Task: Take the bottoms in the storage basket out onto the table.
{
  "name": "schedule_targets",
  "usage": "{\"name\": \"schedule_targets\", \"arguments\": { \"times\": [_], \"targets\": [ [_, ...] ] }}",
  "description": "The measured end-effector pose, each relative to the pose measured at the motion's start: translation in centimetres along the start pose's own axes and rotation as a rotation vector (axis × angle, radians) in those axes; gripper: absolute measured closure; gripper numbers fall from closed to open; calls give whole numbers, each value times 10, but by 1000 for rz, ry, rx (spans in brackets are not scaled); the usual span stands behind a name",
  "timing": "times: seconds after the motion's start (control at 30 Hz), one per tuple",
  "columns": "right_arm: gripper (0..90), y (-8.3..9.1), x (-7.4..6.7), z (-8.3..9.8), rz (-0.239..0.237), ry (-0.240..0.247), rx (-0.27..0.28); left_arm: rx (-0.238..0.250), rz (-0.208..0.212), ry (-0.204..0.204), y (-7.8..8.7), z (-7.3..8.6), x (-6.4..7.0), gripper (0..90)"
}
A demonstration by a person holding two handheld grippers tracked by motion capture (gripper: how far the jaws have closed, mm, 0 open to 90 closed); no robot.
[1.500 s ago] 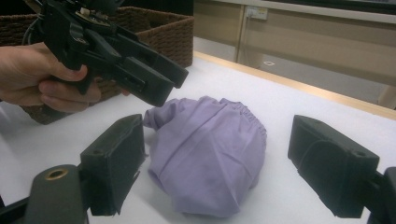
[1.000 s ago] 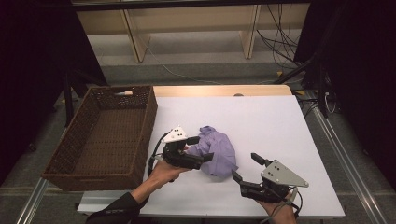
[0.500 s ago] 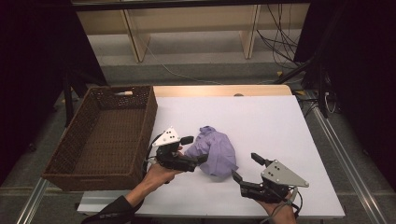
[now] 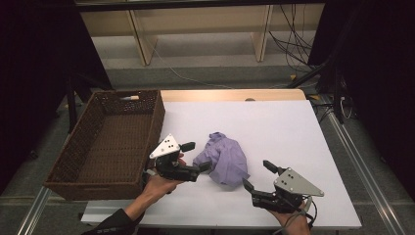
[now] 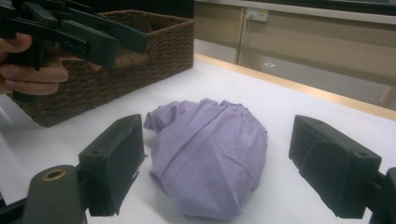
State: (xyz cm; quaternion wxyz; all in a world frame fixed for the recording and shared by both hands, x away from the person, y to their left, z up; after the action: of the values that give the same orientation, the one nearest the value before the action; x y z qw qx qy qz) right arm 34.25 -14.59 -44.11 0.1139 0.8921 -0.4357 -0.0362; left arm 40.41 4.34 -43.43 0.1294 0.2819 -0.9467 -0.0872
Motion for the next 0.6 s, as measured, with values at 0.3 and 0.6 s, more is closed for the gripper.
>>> {"name": "schedule_targets", "arguments": {
  "times": [0.3,0.6],
  "targets": [
    [188,0,1,0,2,0,5,10,-16,-19,6,2,0,91],
    [188,0,2,0,4,-5,3,26,-19,-20,14,2,1,88]
  ]
}}
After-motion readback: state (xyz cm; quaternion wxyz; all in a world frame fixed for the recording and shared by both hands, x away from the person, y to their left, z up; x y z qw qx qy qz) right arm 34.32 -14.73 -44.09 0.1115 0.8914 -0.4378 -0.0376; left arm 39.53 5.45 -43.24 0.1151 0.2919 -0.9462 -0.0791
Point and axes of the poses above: each handheld gripper's, and its own axes: y roughly backward along the jaws, z roughly out of its underside, x roughly to its right, the point moved 9 cm from there along -y, roughly forward along the jaws, and after that the axes turned 3 degrees about x, right-handed, at the moved point
